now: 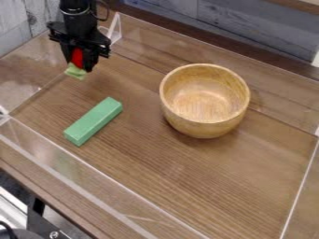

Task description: Move the red object to the left side of the table

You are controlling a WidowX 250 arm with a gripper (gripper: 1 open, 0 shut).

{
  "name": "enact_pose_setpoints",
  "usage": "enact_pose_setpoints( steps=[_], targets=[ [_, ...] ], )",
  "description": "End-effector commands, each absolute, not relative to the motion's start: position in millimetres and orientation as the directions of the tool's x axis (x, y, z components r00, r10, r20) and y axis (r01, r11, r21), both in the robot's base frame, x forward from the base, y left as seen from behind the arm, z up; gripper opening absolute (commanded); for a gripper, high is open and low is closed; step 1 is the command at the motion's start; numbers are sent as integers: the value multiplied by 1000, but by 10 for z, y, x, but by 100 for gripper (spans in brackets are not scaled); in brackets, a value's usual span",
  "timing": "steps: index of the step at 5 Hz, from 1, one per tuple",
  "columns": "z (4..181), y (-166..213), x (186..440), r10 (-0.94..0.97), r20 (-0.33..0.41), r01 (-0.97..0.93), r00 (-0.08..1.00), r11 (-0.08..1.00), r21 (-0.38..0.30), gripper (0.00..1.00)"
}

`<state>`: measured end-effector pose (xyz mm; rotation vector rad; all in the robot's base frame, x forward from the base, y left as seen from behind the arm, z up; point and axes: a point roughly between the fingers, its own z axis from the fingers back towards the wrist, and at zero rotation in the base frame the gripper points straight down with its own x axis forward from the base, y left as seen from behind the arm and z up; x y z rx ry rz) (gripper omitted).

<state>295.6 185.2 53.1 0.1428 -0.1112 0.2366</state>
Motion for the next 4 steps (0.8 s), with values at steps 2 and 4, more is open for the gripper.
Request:
enact_pose_setpoints(
  steps=[2, 4],
  targets=[
    [501, 2110, 2891, 297, 143, -317, 944, 937, 149, 0],
    [570, 2167, 2889, 318, 119, -331, 941, 936, 119, 100]
  ],
)
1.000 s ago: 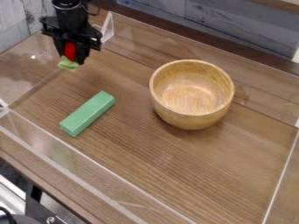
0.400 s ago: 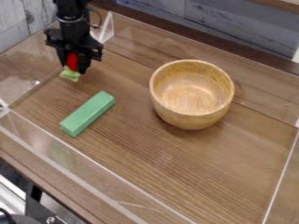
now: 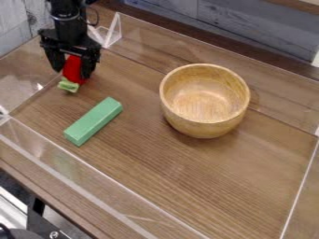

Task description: Move the red object to the left side of the table

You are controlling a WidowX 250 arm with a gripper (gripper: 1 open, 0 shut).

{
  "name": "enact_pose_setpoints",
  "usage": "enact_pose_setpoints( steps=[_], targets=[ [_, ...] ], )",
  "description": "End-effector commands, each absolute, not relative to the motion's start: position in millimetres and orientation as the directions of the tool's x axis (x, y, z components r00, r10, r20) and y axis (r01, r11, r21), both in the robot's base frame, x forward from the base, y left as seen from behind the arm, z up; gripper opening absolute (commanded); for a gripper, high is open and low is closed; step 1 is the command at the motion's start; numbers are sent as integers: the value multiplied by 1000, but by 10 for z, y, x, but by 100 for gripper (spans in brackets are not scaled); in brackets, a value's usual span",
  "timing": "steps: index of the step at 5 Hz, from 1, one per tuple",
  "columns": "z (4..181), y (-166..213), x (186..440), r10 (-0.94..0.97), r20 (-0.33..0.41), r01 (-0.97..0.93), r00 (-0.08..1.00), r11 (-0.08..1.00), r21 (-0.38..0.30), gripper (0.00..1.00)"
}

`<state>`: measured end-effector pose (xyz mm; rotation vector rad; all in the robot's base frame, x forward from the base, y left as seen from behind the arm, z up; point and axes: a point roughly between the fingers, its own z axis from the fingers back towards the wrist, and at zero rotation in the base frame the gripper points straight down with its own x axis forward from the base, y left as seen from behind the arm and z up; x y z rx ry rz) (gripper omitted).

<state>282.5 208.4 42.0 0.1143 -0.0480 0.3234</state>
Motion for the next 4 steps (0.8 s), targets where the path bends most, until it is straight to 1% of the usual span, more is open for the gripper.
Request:
enact_pose_setpoints(
  steps=[1, 2, 3, 4],
  targets=[
    [681, 2173, 2929, 341, 118, -352, 933, 931, 92, 100],
    [767, 2176, 3028, 352, 121, -362, 928, 929, 75, 100],
    [795, 2150, 3113, 359, 123, -369, 925, 927, 69, 100],
    [770, 2130, 3144, 412, 123, -422, 903, 905, 64, 100]
  ],
)
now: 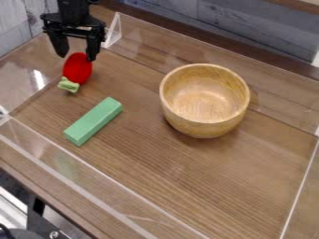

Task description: Move the red object to the left side of the table

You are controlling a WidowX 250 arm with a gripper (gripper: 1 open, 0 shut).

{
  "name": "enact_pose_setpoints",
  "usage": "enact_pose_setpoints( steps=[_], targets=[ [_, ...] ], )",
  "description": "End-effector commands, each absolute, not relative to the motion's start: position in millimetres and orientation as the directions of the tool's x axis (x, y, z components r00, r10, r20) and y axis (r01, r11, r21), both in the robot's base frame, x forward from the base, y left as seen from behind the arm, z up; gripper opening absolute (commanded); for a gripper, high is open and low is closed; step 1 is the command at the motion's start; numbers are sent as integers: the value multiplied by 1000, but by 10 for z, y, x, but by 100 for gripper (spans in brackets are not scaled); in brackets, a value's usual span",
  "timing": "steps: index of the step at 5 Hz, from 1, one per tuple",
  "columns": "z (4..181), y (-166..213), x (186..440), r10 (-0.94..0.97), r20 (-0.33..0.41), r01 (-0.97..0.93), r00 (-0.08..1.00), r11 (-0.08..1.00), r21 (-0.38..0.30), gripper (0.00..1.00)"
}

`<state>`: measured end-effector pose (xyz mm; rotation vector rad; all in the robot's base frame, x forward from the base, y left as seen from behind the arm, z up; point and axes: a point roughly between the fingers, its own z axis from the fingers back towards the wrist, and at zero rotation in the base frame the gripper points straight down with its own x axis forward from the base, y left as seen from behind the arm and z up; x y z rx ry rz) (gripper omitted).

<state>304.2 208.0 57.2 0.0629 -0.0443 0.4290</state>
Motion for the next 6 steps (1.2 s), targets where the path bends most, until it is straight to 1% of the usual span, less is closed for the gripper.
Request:
enact_pose_setpoints(
  steps=[1, 2, 3, 4, 5, 6],
  targets=[
    [744, 2142, 3173, 463, 122, -472, 878, 879, 61, 100],
    [764, 2008, 3208, 462, 120, -471, 879, 880, 61, 100],
    [800, 1873, 3247, 461, 119, -470, 879, 881, 60, 0],
    [808, 1927, 3320, 455, 126, -464, 881, 885, 46, 100],
    [845, 1966, 3371, 438, 137, -446, 888, 894, 31, 100],
    [841, 1950, 3387, 414, 127, -421, 901, 907, 25, 100]
  ],
)
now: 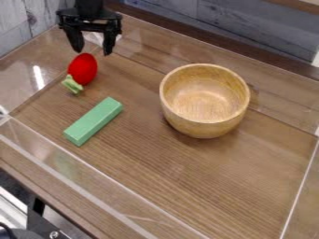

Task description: Move the red object to the left side of the table

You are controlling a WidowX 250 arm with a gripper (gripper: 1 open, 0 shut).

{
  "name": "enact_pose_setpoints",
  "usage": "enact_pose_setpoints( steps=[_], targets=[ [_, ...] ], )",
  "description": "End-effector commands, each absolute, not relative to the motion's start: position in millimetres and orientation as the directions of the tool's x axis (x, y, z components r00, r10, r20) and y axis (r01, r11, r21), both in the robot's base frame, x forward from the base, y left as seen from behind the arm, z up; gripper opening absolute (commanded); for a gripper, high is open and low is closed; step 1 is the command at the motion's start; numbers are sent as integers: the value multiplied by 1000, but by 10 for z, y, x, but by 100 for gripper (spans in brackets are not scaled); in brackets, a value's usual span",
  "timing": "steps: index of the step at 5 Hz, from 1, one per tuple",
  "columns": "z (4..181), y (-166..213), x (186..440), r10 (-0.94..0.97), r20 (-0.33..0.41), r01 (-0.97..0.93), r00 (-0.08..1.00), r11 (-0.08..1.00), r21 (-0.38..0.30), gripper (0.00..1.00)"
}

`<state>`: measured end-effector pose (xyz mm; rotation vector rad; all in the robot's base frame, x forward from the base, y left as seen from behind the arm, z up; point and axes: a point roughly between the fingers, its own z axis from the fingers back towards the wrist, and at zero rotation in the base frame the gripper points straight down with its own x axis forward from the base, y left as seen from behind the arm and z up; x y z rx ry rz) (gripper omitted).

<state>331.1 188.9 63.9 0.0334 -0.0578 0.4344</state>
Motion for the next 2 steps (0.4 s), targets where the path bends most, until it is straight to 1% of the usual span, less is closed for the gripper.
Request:
enact_pose_setpoints(
  steps=[1, 2],
  targets=[
    [864, 1985, 3418, 435, 119, -440, 893, 898, 22, 100],
    [876, 2013, 3435, 455, 105, -459, 884, 888, 18, 100]
  ],
)
